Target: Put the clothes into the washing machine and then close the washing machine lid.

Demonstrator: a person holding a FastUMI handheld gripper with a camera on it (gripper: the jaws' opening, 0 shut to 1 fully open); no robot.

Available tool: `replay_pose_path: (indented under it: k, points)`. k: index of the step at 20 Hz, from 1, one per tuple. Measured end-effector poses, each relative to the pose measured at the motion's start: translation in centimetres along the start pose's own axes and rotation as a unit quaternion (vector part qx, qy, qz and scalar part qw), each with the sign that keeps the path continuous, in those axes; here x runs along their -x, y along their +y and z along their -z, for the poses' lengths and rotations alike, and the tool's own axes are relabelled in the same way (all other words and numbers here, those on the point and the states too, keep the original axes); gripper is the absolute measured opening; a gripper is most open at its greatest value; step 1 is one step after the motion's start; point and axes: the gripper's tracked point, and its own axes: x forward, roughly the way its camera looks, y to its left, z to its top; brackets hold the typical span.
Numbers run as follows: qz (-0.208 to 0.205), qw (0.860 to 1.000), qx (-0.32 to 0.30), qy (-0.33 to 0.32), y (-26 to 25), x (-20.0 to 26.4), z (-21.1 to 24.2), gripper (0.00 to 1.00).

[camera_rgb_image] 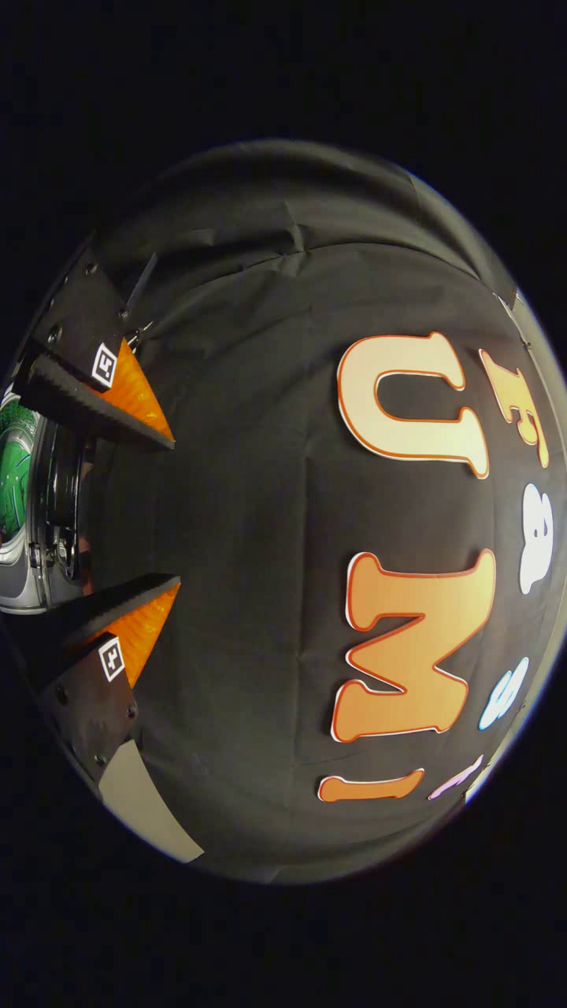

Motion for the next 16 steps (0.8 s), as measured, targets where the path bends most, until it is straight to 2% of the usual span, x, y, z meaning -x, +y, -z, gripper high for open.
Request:
replay_pose_path:
  k: [4, 6, 13, 16]
  points:
    - [0.007, 1.0, 0.0, 0.029, -0.4, -1.9, 2.8, 0.99]
    - [-0.005, 0.999, -0.035, 0.003, -0.3, -2.4, 2.6, 0.98]
    - [-0.007, 1.0, -0.027, -0.013, -0.3, -1.0, 2.6, 0.98]
    - [-0.007, 0.999, -0.031, -0.009, -0.2, 0.9, 3.3, 0.98]
